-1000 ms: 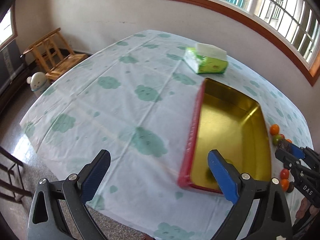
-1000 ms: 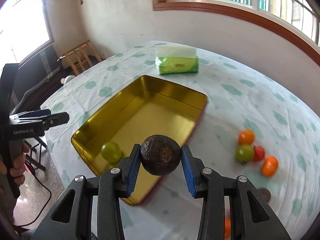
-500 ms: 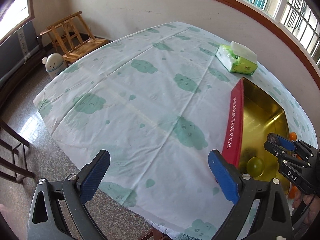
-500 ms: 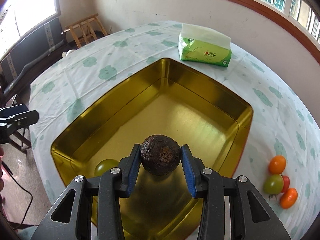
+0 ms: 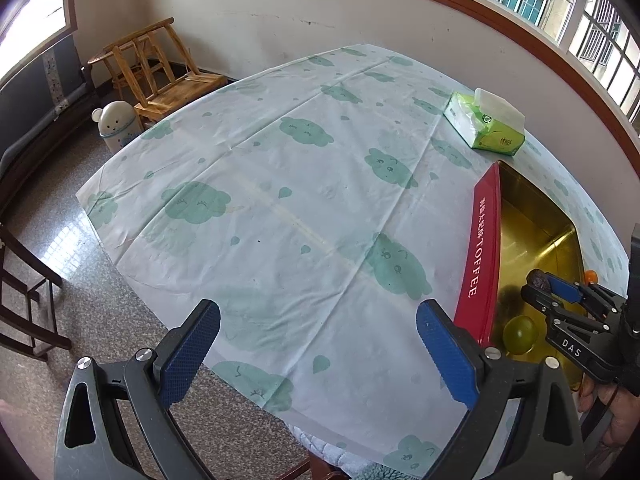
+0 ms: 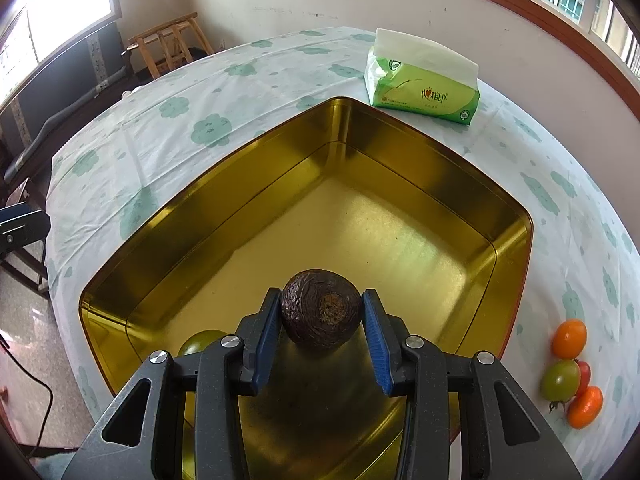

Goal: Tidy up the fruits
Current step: 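Carry the dark avocado over the tin and open the right gripper, then move the right gripper back and grasp the second dark avocado, then grasp the orange with the left gripper while the right gripper holds the avocado, then carry the orange over the tin and open the left gripper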

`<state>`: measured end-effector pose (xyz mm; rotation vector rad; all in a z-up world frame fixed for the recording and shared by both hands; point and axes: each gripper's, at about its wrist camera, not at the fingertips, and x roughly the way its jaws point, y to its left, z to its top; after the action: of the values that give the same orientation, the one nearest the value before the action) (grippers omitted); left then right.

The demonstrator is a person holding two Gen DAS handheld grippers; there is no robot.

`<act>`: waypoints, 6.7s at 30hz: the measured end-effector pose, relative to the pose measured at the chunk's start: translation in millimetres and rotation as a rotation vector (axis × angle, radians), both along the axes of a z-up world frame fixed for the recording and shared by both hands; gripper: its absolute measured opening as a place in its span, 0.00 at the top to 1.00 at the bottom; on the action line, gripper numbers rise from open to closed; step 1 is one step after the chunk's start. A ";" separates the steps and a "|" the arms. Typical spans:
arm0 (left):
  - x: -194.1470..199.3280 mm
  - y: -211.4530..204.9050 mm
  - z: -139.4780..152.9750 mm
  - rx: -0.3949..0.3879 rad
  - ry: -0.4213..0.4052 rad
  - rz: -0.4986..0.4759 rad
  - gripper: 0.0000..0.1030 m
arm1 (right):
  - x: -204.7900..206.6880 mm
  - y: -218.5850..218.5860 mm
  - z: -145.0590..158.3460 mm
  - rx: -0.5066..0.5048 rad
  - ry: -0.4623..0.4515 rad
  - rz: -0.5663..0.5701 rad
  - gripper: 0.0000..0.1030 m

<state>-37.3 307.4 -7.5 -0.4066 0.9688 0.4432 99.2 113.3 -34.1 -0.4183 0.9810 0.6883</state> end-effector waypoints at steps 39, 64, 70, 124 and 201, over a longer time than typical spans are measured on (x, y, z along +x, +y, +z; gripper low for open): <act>42.0 -169.6 22.4 0.037 -0.065 -0.448 0.05 | -63.5 -211.4 61.3 0.116 -0.124 -0.341 0.45; 48.0 -286.8 6.0 0.042 -0.022 -0.731 0.05 | -83.9 -279.1 -10.1 0.047 -0.052 -0.464 0.46; 50.2 -301.6 0.1 0.053 -0.006 -0.761 0.05 | -81.5 -274.8 -16.5 0.033 -0.072 -0.447 0.57; 91.1 -385.2 -40.8 -0.009 0.083 -0.846 0.68 | -21.4 -387.2 -23.2 0.083 -0.123 -0.682 0.64; 106.4 -218.5 -35.5 0.036 0.157 -0.578 0.65 | -21.5 -385.5 -23.4 0.079 -0.124 -0.684 0.63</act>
<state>69.1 88.8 -43.1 -0.0464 1.1753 -0.0345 77.8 -272.2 -57.5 -0.0377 0.8997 0.0785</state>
